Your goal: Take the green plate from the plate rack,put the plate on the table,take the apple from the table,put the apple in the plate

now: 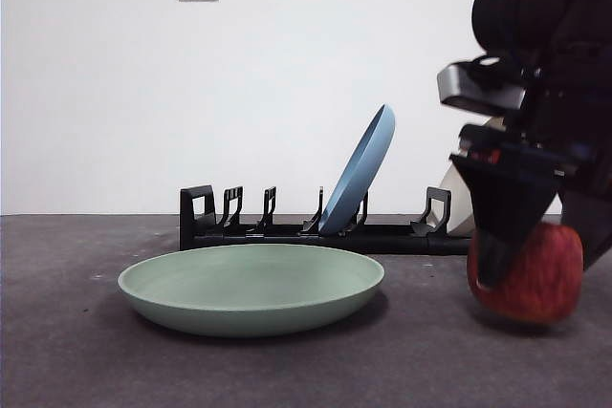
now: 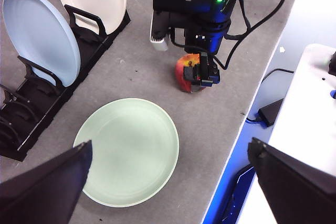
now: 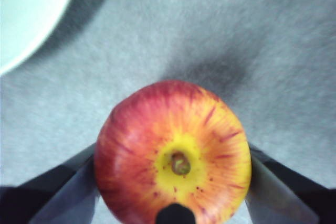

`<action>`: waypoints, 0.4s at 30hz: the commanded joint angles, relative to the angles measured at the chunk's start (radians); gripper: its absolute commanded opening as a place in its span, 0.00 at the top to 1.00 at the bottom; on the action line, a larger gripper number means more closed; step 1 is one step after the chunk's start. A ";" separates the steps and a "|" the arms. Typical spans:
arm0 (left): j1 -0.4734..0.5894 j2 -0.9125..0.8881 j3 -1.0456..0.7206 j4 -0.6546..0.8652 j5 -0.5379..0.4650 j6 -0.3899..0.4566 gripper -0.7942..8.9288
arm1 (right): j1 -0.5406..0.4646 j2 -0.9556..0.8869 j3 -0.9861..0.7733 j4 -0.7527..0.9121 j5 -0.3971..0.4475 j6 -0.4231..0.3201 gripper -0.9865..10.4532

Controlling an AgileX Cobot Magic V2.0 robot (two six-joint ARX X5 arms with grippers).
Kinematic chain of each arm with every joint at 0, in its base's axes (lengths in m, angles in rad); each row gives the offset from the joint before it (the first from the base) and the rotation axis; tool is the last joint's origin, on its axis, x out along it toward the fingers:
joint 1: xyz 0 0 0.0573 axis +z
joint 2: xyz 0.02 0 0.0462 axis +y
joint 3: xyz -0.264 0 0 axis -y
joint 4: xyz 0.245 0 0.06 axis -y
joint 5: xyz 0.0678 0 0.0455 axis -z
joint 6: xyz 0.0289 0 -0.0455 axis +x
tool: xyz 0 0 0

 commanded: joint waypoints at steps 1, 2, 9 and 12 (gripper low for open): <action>0.002 -0.001 -0.003 -0.001 -0.001 -0.010 0.40 | 0.003 -0.054 0.002 0.005 0.004 0.018 0.92; 0.002 -0.001 -0.003 -0.004 -0.001 -0.010 0.40 | 0.003 -0.072 0.005 0.005 0.005 0.021 0.92; 0.002 -0.001 -0.003 -0.006 -0.001 -0.010 0.40 | 0.025 -0.143 0.090 -0.006 0.006 0.033 0.92; 0.002 -0.001 -0.003 -0.006 -0.001 -0.010 0.40 | 0.056 -0.141 0.144 0.003 0.006 0.034 0.92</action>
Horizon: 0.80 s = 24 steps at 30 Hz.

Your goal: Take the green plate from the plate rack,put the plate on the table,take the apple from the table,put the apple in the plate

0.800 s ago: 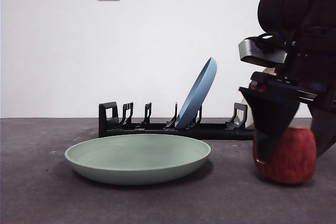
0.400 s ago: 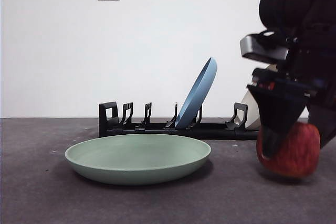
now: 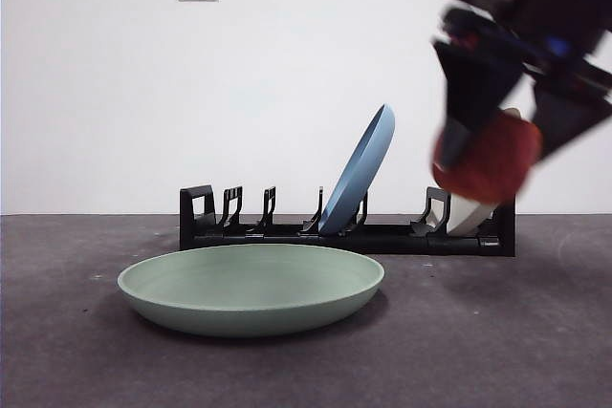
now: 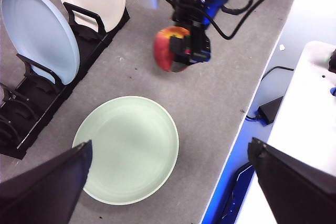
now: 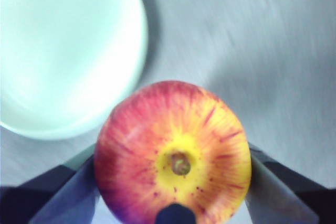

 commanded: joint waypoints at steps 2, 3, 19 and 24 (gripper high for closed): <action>0.002 -0.001 -0.003 0.002 -0.001 -0.010 0.40 | 0.054 0.013 0.066 0.032 -0.001 0.014 0.92; 0.002 -0.001 -0.003 0.002 -0.001 -0.009 0.40 | 0.072 0.023 0.084 0.041 0.000 0.016 0.93; 0.002 -0.001 -0.003 0.002 -0.001 -0.006 0.40 | 0.245 0.420 0.306 0.148 0.022 0.031 0.92; 0.002 -0.001 -0.003 0.002 0.000 -0.006 0.40 | 0.262 0.525 0.344 0.149 0.026 0.025 0.92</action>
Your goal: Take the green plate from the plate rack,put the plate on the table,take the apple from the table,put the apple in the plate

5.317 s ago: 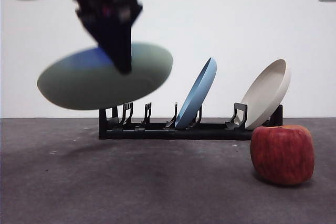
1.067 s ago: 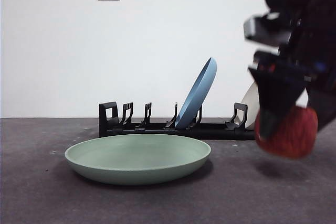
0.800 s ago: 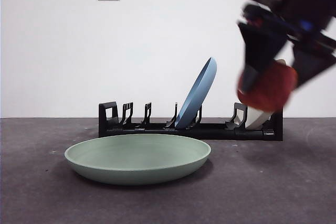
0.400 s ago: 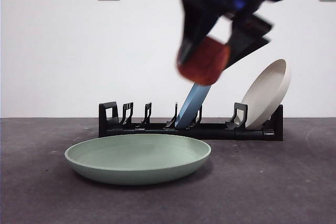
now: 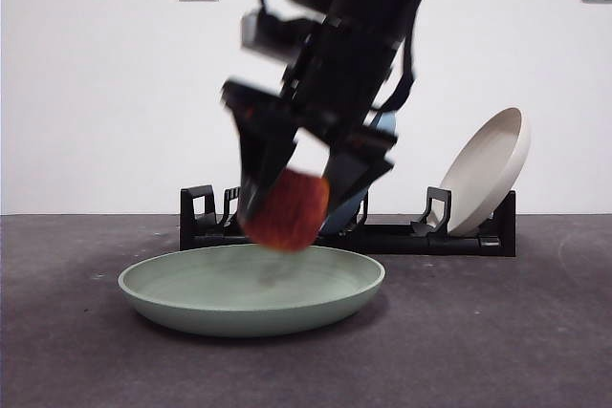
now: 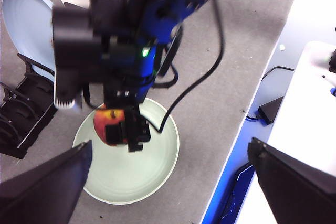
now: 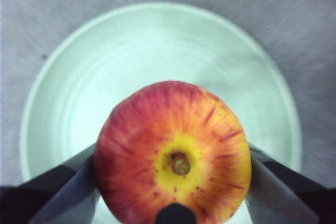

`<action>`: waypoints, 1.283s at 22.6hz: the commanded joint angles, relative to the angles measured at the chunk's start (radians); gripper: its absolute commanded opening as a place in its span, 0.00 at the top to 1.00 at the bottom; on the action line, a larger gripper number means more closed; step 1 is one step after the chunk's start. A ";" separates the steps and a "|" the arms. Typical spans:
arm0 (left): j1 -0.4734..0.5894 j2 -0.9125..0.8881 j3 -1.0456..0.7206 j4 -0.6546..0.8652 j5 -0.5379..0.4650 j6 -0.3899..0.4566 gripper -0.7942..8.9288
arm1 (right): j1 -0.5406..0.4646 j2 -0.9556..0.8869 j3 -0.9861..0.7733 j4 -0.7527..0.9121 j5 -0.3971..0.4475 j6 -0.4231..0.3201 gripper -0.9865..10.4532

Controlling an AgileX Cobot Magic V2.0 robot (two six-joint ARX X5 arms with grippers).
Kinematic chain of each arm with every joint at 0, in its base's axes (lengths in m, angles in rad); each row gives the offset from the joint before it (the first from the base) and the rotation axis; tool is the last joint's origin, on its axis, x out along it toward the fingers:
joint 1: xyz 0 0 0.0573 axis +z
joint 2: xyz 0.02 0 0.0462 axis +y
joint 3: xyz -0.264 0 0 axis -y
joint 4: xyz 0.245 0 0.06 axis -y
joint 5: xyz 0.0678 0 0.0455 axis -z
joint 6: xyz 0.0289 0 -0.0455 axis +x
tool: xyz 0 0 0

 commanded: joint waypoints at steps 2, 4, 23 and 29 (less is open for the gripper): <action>0.002 -0.001 -0.003 0.002 0.000 -0.007 0.40 | 0.012 0.056 0.010 0.008 0.015 -0.008 0.92; 0.002 -0.001 -0.003 0.002 -0.001 -0.007 0.40 | 0.022 0.076 0.010 0.005 0.051 -0.025 0.92; 0.002 -0.001 -0.003 -0.017 -0.001 -0.007 0.40 | 0.078 0.031 0.011 -0.022 0.089 -0.051 0.34; 0.002 -0.001 -0.003 -0.018 -0.002 -0.007 0.40 | 0.077 -0.225 0.011 -0.219 0.103 -0.050 0.34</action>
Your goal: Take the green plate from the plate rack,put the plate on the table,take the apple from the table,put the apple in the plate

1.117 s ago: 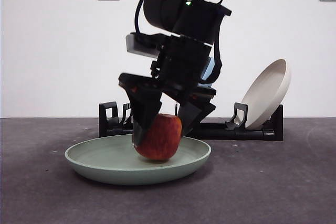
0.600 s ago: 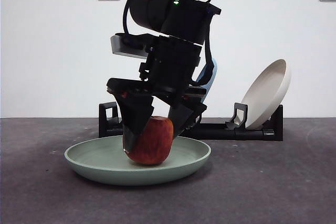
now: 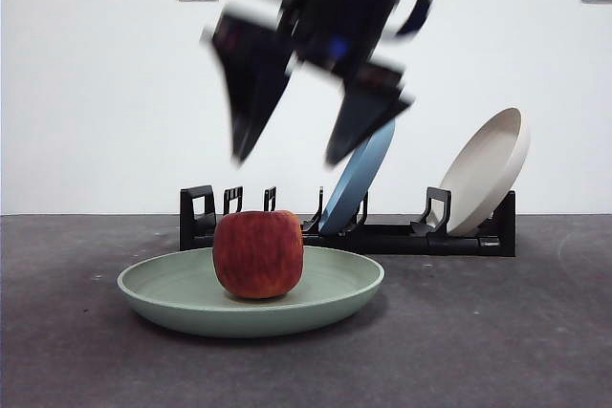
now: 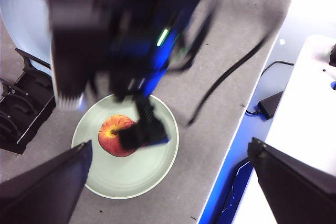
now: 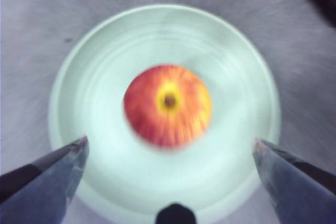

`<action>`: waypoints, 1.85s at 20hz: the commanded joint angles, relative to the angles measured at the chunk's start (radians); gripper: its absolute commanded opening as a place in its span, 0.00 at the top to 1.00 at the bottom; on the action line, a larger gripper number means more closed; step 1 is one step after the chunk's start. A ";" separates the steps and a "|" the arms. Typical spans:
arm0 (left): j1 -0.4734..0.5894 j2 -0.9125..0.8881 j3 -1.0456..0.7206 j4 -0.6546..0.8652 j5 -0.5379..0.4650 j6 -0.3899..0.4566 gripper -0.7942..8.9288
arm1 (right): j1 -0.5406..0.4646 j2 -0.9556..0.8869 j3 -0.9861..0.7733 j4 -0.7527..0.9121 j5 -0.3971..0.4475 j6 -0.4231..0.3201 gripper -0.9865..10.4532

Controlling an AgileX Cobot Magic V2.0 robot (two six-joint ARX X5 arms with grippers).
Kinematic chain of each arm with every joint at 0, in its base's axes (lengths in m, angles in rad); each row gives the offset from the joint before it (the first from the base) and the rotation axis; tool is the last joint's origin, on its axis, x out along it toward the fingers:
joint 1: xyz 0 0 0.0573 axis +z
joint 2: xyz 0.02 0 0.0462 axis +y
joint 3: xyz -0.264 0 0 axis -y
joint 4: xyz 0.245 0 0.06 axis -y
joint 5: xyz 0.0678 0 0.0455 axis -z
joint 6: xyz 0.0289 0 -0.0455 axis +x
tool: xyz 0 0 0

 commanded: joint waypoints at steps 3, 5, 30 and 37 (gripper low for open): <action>0.002 -0.001 -0.003 -0.007 -0.002 -0.007 0.40 | 0.003 -0.228 -0.002 -0.231 -0.002 0.008 0.34; 0.002 -0.001 -0.003 -0.021 -0.001 -0.007 0.40 | 0.002 -0.343 -0.002 -0.336 -0.002 0.008 0.35; 0.002 -0.001 -0.003 -0.132 0.000 -0.010 0.92 | 0.002 -0.694 -0.002 -0.659 -0.024 0.077 0.91; 0.002 -0.001 -0.003 -0.115 0.000 -0.010 0.92 | 0.002 -0.700 -0.002 -0.659 -0.024 0.077 0.91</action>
